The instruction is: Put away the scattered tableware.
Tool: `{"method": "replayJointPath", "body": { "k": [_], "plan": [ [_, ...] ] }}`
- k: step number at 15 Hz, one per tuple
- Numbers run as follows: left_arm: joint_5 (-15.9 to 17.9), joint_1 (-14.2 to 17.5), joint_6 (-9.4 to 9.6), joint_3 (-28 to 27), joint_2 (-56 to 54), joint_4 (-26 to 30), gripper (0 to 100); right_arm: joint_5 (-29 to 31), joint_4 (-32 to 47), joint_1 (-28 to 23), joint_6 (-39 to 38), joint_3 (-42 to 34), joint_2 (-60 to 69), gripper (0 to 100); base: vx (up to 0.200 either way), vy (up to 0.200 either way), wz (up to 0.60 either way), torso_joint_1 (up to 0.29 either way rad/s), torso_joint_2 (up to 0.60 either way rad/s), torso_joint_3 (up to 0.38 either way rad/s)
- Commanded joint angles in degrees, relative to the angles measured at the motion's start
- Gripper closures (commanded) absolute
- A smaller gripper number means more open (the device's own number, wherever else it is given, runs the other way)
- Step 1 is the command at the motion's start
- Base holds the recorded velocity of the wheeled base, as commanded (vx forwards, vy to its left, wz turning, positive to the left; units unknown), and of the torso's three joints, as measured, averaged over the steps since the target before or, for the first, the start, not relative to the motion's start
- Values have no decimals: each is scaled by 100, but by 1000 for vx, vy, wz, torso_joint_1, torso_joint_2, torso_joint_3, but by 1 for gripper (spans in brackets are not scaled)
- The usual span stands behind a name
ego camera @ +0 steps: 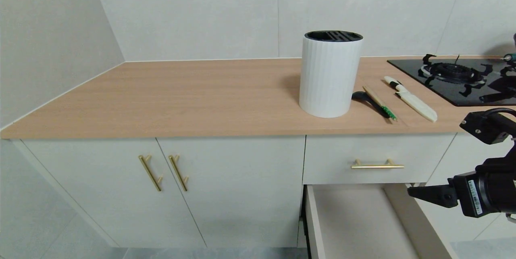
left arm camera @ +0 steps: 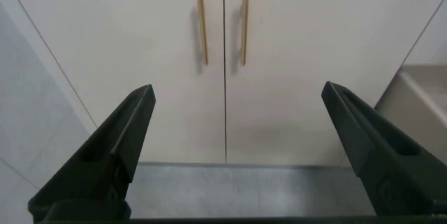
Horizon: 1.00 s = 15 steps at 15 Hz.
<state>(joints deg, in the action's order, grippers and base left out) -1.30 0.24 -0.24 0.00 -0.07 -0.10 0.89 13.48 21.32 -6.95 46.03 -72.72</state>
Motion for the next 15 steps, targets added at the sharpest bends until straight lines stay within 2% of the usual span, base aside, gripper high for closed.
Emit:
{"method": "replayJointPath", "body": {
  "k": [1, 5, 7, 8, 10, 11, 13, 15],
  "plan": [
    [-1, 11, -2, 0, 7, 1, 0, -1, -4, 4, 1, 2, -32, 0, 0, 0, 0, 198, -491, -300],
    [-1, 2, -2, 0, 7, 1, 0, -1, -56, -32, 9, 11, -85, 0, 0, 0, 0, 209, -487, -284],
    [-1, 2, -2, 0, 7, 1, 0, -1, -461, -49, 176, 46, -208, 0, 0, 0, 0, 107, -225, -124],
    [-1, 2, -11, 0, 7, 1, 0, 16, -759, -251, 308, 222, -480, 0, 0, 0, 0, 46, -90, -51],
    [-1, 2, -2, 0, 7, 1, 0, 8, -786, -515, 308, 987, -1087, 0, 0, 0, 0, 13, -28, -16],
    [-1, 2, -2, 0, 7, 1, 0, 60, -505, -700, 308, 1707, -1632, 0, 0, 0, 0, 0, 0, 0],
    [-1, 2, -2, 0, 7, 1, 0, 166, 58, -735, 299, 2586, -2168, 0, 0, 0, 0, 0, 0, 0],
    [-1, 2, -2, 0, 7, 1, 0, 175, 243, -884, 291, 3166, -2669, 0, 0, 0, 0, 0, 0, 0]
  ]
}}
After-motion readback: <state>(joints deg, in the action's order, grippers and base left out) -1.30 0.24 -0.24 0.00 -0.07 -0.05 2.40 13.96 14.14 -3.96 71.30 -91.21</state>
